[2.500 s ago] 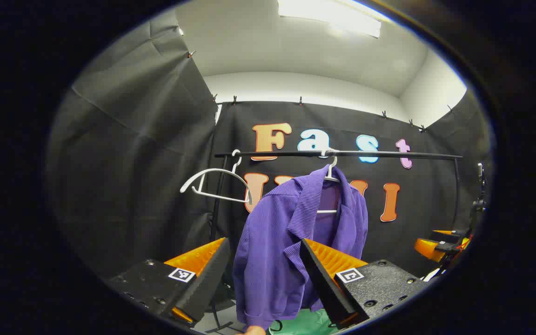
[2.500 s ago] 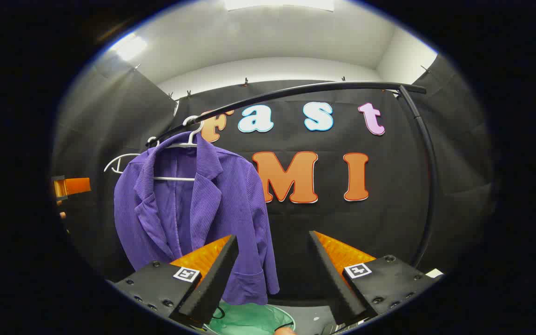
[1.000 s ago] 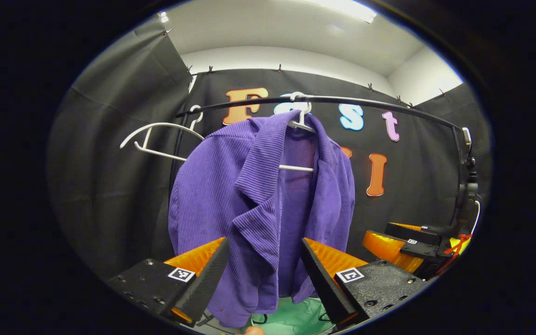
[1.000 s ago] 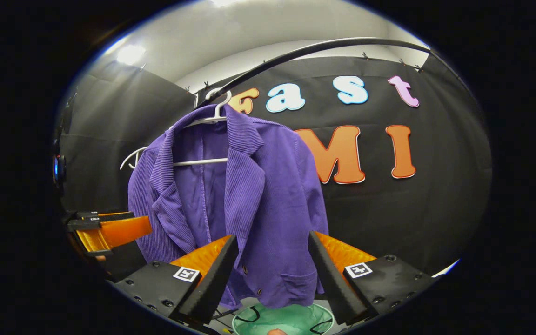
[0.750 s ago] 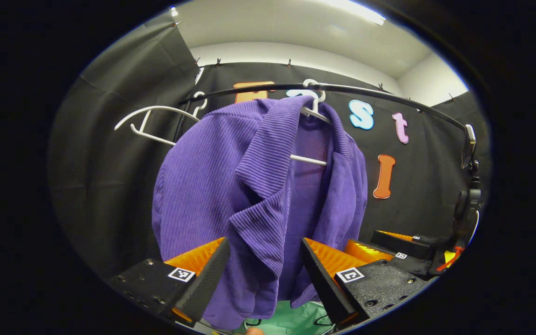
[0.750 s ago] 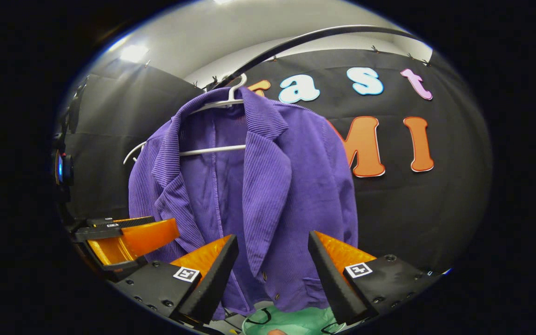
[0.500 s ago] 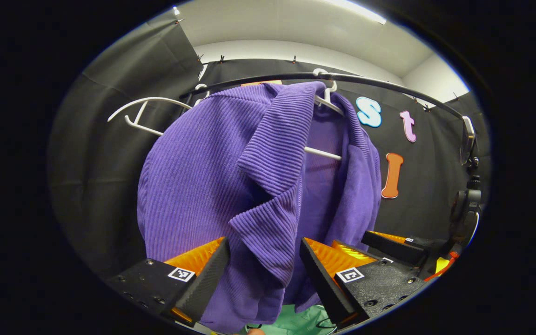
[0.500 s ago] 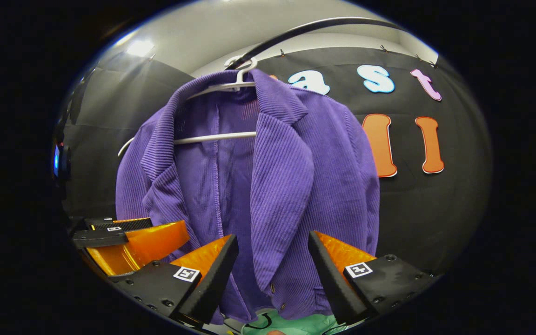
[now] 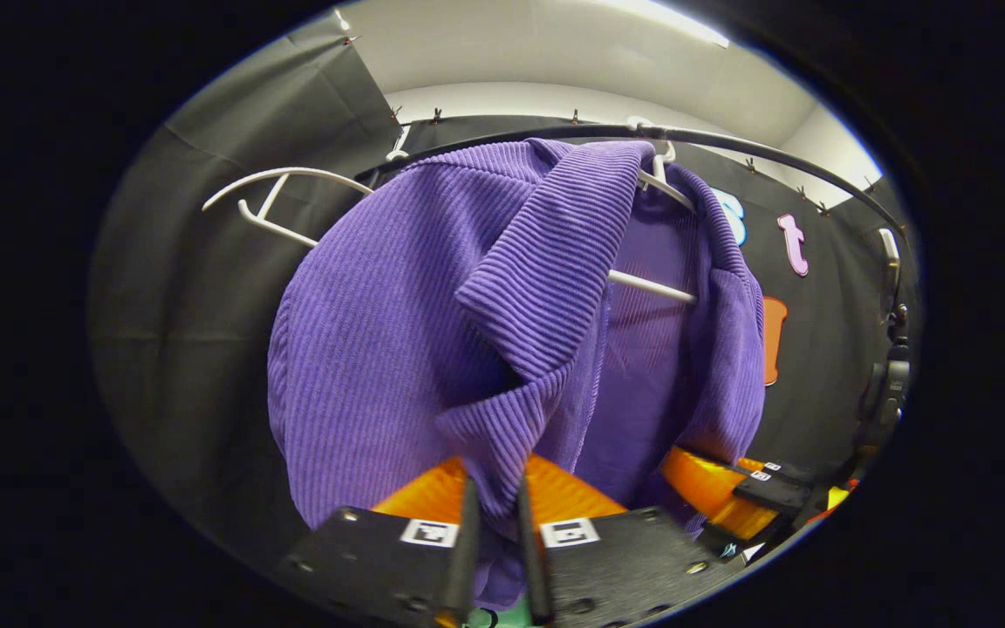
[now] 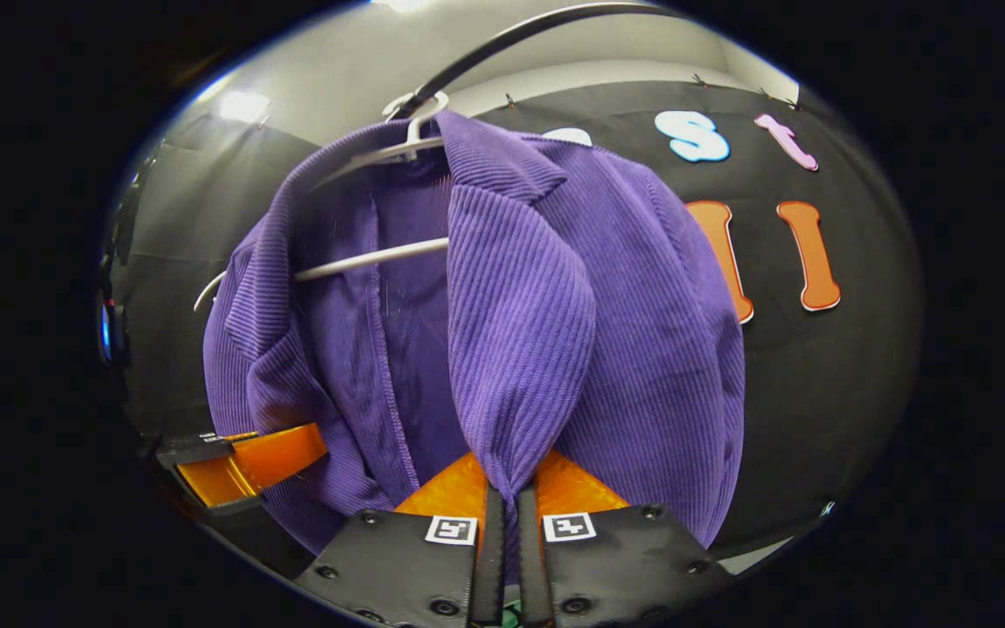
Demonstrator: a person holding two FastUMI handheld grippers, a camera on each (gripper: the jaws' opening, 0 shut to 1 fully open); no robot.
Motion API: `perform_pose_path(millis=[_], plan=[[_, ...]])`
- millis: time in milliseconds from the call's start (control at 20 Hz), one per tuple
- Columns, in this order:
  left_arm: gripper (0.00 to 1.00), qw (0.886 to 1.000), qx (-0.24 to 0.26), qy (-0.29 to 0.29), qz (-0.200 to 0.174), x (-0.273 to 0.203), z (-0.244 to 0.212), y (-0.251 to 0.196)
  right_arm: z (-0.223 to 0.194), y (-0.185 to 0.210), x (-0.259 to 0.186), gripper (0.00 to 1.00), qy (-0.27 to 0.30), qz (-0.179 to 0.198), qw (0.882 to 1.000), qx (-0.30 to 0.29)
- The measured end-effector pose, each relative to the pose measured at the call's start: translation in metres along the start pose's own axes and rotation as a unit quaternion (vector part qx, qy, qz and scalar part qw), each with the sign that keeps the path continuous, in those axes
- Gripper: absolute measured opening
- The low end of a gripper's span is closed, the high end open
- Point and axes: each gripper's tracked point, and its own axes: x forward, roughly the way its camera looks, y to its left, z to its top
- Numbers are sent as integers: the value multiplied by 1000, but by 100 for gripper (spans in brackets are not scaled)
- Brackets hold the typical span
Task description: Grasp the clothes on the hanger with both hands and then place them into the laundry hamper below.
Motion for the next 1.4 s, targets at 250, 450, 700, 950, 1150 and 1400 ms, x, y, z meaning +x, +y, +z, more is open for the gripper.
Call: perform_pose_path(millis=[250,450,700,950,1150,1400], plan=[[0,1000,16,-4,-25,-14,14,1,26,-32,-10,7,-30,-24,999,10],[0,999,12,-16,-40,-36,31,-1,63,-61,-32,7,-75,-50,996,19],[0,998,17,-52,-38,-64,75,9,105,-90,-36,7,-92,-55,993,54],[0,996,34,-84,6,-69,118,43,128,-129,-30,7,-79,-66,990,96],[1,994,34,-101,37,-75,149,66,143,-159,-6,8,-60,-84,988,115],[0,988,39,-137,65,-83,197,89,164,-180,15,7,-67,-82,981,162]])
